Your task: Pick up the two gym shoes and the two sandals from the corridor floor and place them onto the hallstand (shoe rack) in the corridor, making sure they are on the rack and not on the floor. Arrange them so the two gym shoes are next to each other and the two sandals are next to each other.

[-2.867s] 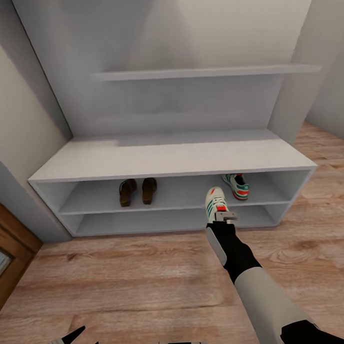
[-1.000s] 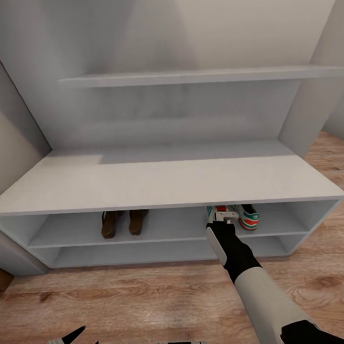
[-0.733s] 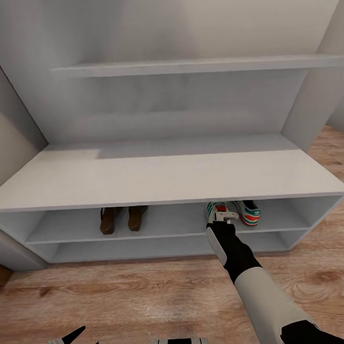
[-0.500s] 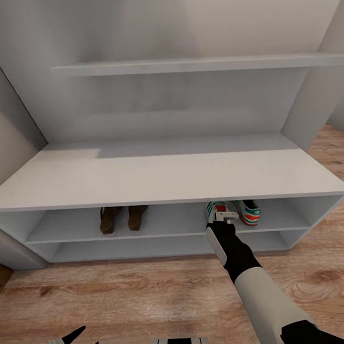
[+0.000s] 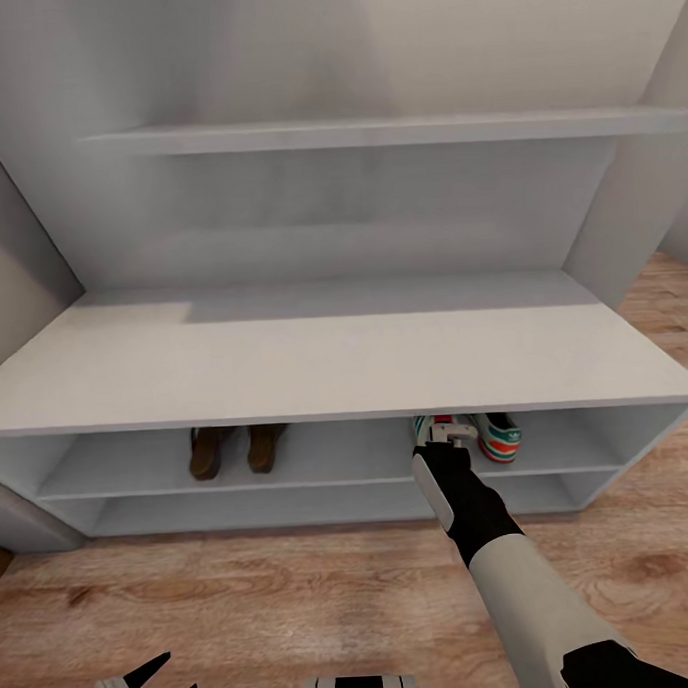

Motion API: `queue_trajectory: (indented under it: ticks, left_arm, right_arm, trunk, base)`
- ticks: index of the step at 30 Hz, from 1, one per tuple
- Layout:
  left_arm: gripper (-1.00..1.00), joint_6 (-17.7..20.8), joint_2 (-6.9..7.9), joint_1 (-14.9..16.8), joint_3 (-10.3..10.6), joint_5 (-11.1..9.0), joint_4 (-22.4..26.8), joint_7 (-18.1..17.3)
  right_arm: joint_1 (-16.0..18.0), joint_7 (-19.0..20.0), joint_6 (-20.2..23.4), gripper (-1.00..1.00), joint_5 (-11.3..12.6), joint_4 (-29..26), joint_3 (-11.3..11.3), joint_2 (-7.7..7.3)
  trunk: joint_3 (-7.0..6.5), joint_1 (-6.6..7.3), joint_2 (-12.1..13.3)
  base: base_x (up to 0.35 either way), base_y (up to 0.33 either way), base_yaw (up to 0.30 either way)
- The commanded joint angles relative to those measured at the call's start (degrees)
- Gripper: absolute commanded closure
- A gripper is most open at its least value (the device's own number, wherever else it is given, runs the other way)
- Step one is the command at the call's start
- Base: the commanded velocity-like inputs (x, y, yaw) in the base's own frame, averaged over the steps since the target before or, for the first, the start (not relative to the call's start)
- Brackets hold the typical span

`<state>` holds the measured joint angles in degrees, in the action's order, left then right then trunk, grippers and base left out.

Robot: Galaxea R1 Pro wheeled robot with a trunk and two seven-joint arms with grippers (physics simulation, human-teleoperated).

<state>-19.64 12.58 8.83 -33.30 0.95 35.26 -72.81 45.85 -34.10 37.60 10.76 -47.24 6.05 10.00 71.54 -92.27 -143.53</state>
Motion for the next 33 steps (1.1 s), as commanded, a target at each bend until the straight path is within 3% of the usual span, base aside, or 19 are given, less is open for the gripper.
queue_trajectory:
  ticks: [1,33]
  left_arm:
    - [-1.0,-0.3,-0.03,0.0,-0.2,0.1,0.0,-0.2]
    - [-1.0,-0.2,-0.01,0.0,-0.2,0.1,-0.1,-0.2]
  right_arm:
    - [0.0,-0.5,0.1,1.0,0.5,0.0,0.1,0.0]
    - [0.0,-0.5,0.1,1.0,0.5,0.0,0.1,0.0]
  trunk:
    - [0.04,0.0,0.0]
    - [0.04,0.0,0.0]
  base:
    - [0.064,-0.032,0.0]
    - [0.037,-0.021,0.0]
